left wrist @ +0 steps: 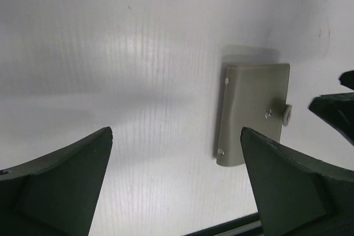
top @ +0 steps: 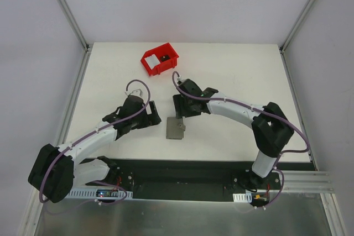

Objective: Put the credit cards into the card holder
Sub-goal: Move the storage box to the center of the board.

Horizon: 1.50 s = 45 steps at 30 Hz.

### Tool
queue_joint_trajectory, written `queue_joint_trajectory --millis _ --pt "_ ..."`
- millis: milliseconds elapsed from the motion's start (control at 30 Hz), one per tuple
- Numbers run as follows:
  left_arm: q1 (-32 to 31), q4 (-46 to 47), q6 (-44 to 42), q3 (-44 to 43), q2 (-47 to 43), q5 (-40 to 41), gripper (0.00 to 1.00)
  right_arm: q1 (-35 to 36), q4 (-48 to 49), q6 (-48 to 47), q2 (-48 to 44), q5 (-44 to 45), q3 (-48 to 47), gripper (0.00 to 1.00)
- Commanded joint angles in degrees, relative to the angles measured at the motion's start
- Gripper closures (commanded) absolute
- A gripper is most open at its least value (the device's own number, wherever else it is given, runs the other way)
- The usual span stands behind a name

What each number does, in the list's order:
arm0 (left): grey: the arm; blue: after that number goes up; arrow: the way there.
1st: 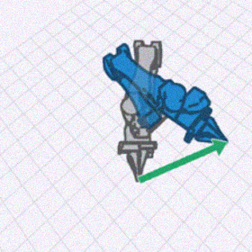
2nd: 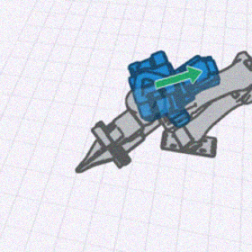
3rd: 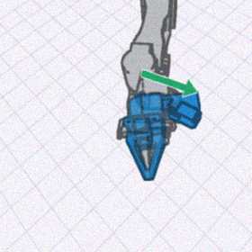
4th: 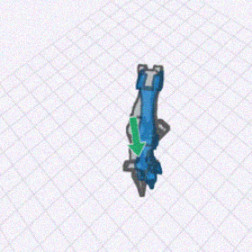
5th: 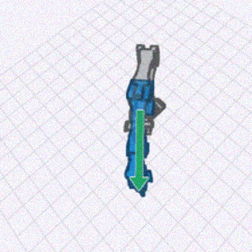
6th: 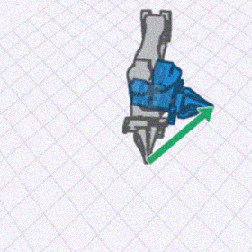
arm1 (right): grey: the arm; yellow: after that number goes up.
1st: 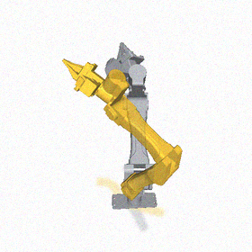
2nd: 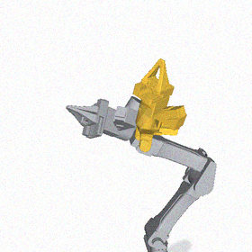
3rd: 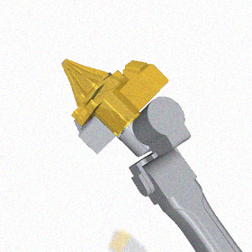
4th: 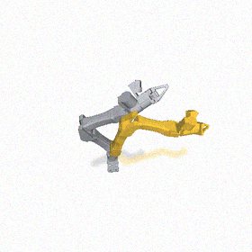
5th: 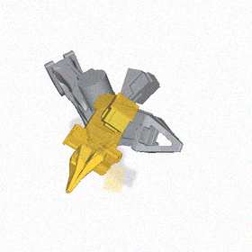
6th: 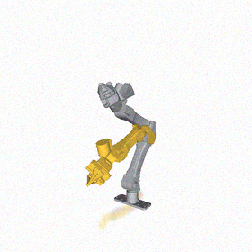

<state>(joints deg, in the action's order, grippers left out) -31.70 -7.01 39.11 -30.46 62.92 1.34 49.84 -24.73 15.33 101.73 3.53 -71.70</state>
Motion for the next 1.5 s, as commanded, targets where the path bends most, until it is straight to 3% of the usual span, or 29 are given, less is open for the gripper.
queue_joint_trajectory --millis 0,133,333,467,667,967,1467 --pt "4.10 -0.73 -6.49 -8.37 2.99 1.56 0.01 -3.08 1.61 -2.41 -6.10 -0.37 -2.75 0.35" --pt "7.44 1.64 -17.99 -18.56 10.27 -0.54 0.01 -4.58 2.67 -1.80 -8.47 -0.63 0.50 0.32" --pt "13.59 1.74 -31.27 -39.02 27.93 -16.86 0.01 -5.55 4.08 -0.31 -14.27 -1.24 8.67 0.31" --pt "17.55 1.29 -34.79 -52.04 39.98 -28.56 0.01 -5.55 4.87 1.62 -17.96 -2.21 13.25 0.30" --pt "19.05 1.29 -40.59 -65.33 51.85 -31.58 0.01 -5.46 5.57 3.39 -21.66 -2.39 17.82 0.30" --pt "19.13 4.10 -44.39 -75.00 61.18 -33.51 0.01 -5.46 4.34 4.09 -21.40 -2.83 18.70 0.30" --pt "19.05 4.81 -41.58 -78.26 68.04 -40.54 0.01 -5.64 3.55 4.35 -21.84 -2.65 19.23 0.30"
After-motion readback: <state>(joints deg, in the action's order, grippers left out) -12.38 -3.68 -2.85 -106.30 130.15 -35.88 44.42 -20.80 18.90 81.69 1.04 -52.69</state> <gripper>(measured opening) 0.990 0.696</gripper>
